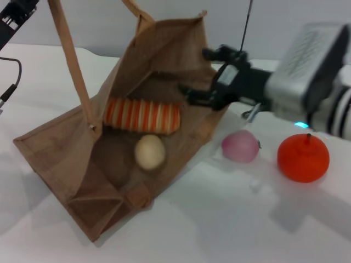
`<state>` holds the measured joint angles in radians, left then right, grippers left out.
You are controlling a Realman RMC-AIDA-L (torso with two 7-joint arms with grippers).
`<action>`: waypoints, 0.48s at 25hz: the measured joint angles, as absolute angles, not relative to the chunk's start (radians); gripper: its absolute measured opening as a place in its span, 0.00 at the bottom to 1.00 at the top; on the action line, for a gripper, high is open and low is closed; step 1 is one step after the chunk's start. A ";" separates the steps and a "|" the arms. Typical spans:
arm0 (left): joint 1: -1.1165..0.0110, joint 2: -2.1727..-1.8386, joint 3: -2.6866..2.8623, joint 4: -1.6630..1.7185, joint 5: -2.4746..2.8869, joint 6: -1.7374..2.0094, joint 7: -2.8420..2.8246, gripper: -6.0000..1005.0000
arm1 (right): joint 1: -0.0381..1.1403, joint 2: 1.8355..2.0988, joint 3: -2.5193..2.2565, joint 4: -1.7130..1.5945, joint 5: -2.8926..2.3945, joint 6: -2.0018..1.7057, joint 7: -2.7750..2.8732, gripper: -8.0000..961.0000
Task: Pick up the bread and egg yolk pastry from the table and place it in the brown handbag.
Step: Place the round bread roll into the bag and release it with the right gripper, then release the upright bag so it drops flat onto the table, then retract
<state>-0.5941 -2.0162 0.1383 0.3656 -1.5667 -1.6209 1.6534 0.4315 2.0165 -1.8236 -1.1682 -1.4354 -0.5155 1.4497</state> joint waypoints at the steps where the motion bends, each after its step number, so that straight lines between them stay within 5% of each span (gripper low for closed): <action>1: -0.594 -2.016 0.138 0.365 -1.567 -1.616 1.658 0.24 | 0.425 2.016 -1.785 -1.164 -1.419 -0.551 1.447 0.93; 12: -0.599 -2.027 0.140 0.339 -1.571 -1.537 1.790 0.25 | 0.431 2.014 -1.274 -0.822 -1.119 -1.182 1.165 0.93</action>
